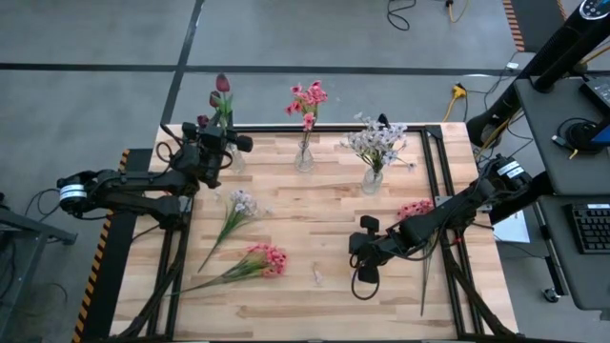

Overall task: Sort flowers into vase by color
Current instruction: Put the purple tulip into the left transparent vase, then put the left pink flowers into the middle transparent vase

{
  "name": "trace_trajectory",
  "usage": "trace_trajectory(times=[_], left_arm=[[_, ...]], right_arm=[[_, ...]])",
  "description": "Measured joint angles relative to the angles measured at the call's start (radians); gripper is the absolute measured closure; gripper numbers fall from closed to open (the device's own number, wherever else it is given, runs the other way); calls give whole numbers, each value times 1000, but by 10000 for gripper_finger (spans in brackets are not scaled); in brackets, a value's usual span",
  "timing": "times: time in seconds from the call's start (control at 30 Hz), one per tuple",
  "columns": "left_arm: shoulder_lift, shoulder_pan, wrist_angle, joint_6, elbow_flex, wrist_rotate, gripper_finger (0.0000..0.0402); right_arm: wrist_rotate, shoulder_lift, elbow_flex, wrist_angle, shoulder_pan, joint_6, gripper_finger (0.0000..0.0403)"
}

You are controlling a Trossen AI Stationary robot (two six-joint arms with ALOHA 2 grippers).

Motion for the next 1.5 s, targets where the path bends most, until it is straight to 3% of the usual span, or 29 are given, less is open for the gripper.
trace_trajectory(times=[0.3,0.53,0.97,1.13,1.3,1.5], left_arm=[[-5,-27,0,5,1,-3,241],[-6,-82,0,99,50,-109,213],[-6,-305,-26,302,196,-177,205],[17,-468,-292,288,290,-287,205],[89,-644,-643,121,400,-426,205],[203,-833,-958,-122,531,-428,205]], right_arm=[[0,0,0,0,0,0,394],[0,0,0,-1,0,0,394],[0,0,0,-1,0,0,394],[0,0,0,0,0,0,394],[0,0,0,0,0,0,394],[0,0,0,3,0,3,394]])
